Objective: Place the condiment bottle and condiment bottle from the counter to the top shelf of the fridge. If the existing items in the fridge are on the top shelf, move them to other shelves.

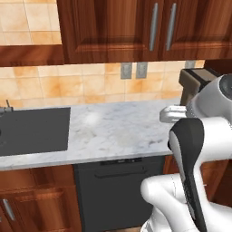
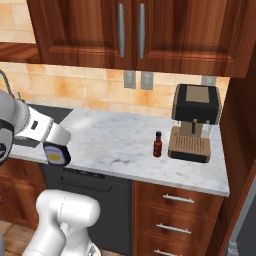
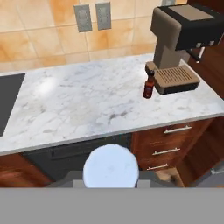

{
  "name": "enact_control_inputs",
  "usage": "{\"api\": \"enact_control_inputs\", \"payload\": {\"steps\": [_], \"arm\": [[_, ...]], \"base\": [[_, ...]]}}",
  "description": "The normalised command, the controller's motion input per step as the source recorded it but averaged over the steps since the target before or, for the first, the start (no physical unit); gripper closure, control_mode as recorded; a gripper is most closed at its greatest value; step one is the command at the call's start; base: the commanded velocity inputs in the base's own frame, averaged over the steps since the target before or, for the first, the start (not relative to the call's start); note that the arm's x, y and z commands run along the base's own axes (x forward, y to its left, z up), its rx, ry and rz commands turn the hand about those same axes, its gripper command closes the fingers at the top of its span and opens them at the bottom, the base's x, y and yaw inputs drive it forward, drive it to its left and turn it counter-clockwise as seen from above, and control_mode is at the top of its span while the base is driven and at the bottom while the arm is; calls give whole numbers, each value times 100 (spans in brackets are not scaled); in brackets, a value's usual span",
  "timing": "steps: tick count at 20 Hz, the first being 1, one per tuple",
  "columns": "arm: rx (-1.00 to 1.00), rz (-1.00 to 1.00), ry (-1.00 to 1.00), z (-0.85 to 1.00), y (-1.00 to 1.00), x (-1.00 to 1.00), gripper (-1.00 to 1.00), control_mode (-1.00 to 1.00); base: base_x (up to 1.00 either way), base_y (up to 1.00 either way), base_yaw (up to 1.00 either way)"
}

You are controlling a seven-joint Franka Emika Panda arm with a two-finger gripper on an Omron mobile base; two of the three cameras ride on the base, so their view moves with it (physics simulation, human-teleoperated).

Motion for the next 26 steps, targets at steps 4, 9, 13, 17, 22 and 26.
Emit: {"api": "enact_control_inputs", "payload": {"steps": [4, 9, 13, 17, 22, 26], "arm": [[0, 0, 0, 0, 0, 0, 100, 100], [0, 0, 0, 0, 0, 0, 100, 100], [0, 0, 0, 0, 0, 0, 100, 100], [0, 0, 0, 0, 0, 0, 100, 100], [0, 0, 0, 0, 0, 0, 100, 100], [0, 0, 0, 0, 0, 0, 100, 100]], "base": [[-100, -6, -5], [-100, -31, -2], [-100, -93, -5], [-100, -100, -11], [-76, -100, -12], [23, -100, -12]]}}
